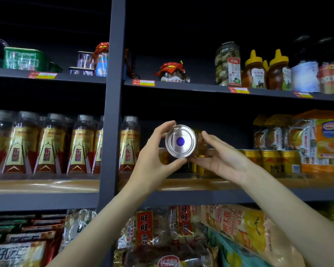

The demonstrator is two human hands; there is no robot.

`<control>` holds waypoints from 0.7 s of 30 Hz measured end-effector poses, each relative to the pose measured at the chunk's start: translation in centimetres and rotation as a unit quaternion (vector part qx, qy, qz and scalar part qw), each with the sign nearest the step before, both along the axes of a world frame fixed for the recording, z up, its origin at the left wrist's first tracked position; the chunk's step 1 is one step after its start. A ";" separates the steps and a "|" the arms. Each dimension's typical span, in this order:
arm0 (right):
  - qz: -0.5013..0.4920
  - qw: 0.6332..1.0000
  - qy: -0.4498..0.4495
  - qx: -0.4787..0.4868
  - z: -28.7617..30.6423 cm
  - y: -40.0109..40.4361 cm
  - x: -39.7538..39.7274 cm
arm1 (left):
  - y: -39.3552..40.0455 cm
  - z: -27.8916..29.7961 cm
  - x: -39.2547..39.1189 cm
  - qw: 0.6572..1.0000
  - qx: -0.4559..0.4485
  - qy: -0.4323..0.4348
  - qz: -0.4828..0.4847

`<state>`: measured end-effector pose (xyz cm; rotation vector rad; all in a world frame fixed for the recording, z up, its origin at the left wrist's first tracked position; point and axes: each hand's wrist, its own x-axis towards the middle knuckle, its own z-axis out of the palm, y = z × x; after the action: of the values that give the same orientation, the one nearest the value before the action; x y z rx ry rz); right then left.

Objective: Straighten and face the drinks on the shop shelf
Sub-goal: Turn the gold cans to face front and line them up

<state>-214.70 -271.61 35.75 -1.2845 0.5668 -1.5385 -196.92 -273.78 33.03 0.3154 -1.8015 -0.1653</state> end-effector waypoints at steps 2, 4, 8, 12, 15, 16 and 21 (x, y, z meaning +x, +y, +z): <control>-0.037 0.998 -0.001 -0.057 0.1 -0.2 -0.1 | 0.2 -0.2 -0.1 0.997 0.075 0.002 -0.035; -0.072 0.992 0.003 -0.103 0.0 -0.4 -0.1 | 0.3 -0.1 -0.4 0.977 0.178 0.030 -0.116; -0.070 0.986 0.010 -0.154 -0.4 -0.5 -0.4 | 0.1 0.1 -1.0 0.920 0.301 0.101 -0.230; -0.020 0.989 0.021 -0.146 -0.1 0.1 -0.7 | -0.1 -0.3 -0.9 0.965 0.211 0.097 -0.122; -0.036 0.989 0.042 -0.139 -0.1 0.4 -0.6 | -0.1 -0.6 -0.7 0.989 0.116 0.067 -0.064; -0.054 0.987 0.047 -0.144 -0.2 0.4 -0.5 | -0.2 -0.6 -0.7 0.990 0.107 0.059 -0.072; -0.196 0.937 0.147 -0.251 -0.3 0.4 -1.0 | -1.3 -0.6 0.2 0.994 0.106 -0.033 -0.026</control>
<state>-215.67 -271.18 35.46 -1.9014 0.6737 -1.9120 -196.69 -275.11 32.46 0.4290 -1.8612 -0.3880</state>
